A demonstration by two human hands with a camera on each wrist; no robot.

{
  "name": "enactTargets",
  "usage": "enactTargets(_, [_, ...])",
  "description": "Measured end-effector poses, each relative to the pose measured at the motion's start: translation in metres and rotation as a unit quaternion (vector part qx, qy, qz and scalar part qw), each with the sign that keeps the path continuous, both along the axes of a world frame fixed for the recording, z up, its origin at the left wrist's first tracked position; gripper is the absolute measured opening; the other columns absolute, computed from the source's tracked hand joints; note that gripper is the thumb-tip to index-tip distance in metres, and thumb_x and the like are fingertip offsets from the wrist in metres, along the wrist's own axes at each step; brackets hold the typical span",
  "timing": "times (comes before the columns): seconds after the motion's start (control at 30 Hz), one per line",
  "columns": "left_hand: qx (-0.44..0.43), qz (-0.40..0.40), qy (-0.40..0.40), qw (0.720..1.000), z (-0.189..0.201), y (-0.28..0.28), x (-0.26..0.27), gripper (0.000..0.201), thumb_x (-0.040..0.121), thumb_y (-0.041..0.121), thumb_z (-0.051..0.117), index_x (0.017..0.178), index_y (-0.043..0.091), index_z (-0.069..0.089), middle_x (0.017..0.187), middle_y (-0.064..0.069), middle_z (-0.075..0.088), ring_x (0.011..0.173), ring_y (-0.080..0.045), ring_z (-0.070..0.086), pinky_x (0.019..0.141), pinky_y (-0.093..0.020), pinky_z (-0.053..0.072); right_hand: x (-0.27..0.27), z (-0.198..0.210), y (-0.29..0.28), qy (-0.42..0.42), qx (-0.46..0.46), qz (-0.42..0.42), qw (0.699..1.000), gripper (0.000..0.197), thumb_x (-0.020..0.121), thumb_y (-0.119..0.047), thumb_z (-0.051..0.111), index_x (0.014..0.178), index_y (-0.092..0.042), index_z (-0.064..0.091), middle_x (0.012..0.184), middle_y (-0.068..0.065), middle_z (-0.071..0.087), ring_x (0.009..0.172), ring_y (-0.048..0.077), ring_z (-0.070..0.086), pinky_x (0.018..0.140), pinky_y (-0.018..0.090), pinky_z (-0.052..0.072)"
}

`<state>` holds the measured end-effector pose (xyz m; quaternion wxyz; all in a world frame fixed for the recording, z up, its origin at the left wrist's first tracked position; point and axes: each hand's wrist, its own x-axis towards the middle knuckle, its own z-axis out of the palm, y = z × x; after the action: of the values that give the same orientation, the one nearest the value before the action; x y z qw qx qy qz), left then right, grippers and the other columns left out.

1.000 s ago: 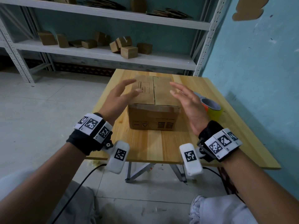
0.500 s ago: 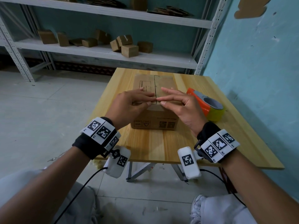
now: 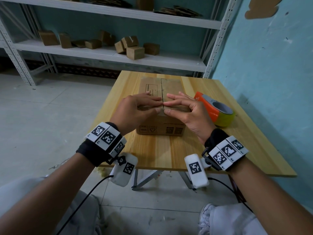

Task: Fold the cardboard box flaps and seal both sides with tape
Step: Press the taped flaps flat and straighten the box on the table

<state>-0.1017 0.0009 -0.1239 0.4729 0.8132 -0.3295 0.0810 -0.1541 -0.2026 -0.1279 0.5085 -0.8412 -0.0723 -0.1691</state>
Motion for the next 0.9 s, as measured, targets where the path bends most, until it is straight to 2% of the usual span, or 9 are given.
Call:
enactTargets(0.53, [-0.022, 0.022, -0.031, 0.999, -0.003, -0.004, -0.003, 0.03, 0.078, 0.024, 0.074, 0.108, 0.023, 0.07, 0.12, 0.01, 0.066, 0.125, -0.005, 0.048, 0.107, -0.032, 0.04, 0.0012, -0.003, 0.0006, -0.02, -0.018, -0.003, 1.0, 0.025, 0.079, -0.021, 0.079, 0.103, -0.021, 0.075, 0.132, -0.014, 0.06, 0.139, 0.003, 0.032, 0.119, 0.038, 0.02])
enactTargets(0.9, [-0.025, 0.027, -0.042, 0.998, -0.0043, -0.0046, -0.0022, 0.033, 0.075, 0.023, 0.077, 0.108, 0.023, 0.071, 0.119, 0.009, 0.067, 0.125, -0.005, 0.049, 0.108, -0.035, 0.041, 0.0027, -0.006, -0.0001, -0.025, -0.032, -0.001, 0.999, 0.027, 0.077, -0.022, 0.081, 0.103, -0.024, 0.075, 0.132, -0.016, 0.06, 0.14, 0.003, 0.033, 0.119, 0.045, 0.02])
